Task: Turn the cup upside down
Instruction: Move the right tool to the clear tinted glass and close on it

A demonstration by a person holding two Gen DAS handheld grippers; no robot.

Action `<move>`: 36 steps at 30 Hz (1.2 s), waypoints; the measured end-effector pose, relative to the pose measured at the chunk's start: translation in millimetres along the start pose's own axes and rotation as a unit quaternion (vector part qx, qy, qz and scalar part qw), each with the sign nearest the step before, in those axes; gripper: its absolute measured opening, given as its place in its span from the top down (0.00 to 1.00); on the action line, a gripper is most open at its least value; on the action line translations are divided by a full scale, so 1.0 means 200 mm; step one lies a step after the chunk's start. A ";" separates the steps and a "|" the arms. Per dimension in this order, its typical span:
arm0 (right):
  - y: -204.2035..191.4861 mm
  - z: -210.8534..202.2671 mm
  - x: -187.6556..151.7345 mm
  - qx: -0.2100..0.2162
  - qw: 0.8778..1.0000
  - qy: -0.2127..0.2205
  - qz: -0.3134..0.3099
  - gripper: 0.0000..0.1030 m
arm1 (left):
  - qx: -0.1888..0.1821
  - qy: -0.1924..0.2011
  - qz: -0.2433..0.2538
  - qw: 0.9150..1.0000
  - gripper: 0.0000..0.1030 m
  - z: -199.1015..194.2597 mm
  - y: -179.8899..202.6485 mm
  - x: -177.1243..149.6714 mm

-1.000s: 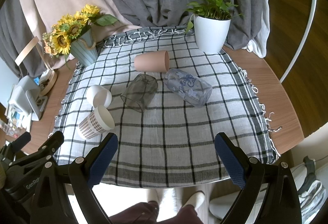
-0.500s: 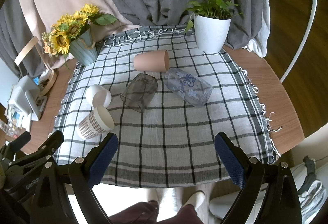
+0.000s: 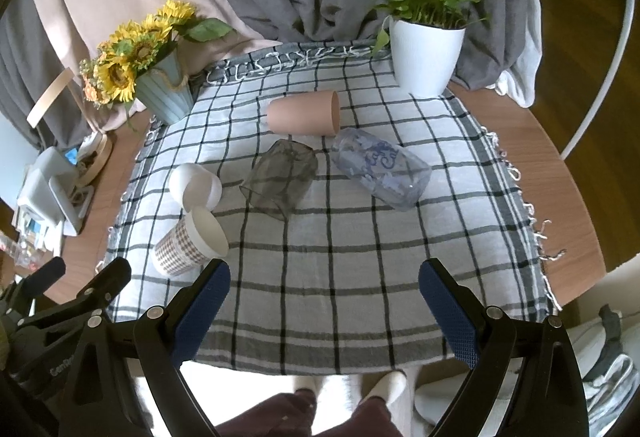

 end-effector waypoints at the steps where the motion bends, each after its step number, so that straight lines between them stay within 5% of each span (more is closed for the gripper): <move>1: -0.01 0.02 0.01 0.003 1.000 0.001 0.001 0.07 | 0.002 0.000 0.000 1.000 0.01 0.02 -0.01 0.01; 10: -0.13 0.24 0.14 0.012 1.000 -0.004 0.012 0.07 | -0.032 -0.048 -0.032 0.998 0.01 0.25 -0.11 0.10; 24: -0.22 0.69 0.28 0.017 0.998 -0.041 0.048 0.07 | -0.031 -0.083 0.001 0.996 0.01 0.48 -0.14 0.12; 30: -0.25 0.87 0.30 0.005 0.996 -0.065 0.054 0.07 | -0.057 -0.102 -0.004 0.993 0.01 0.56 -0.12 0.14; 36: -0.29 1.03 0.28 -0.012 0.994 -0.093 0.055 0.12 | -0.022 -0.097 0.014 0.995 0.01 0.60 -0.12 0.17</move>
Point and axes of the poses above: each gripper's, at about its wrist camera, not at the fingertips, and z roughly the way its jaws point, y to its right, x to its top, the point moved 1 cm from there along z, roughly the way its jaws point, and after that the axes turned 8 degrees about y, right-handed, at the moved point
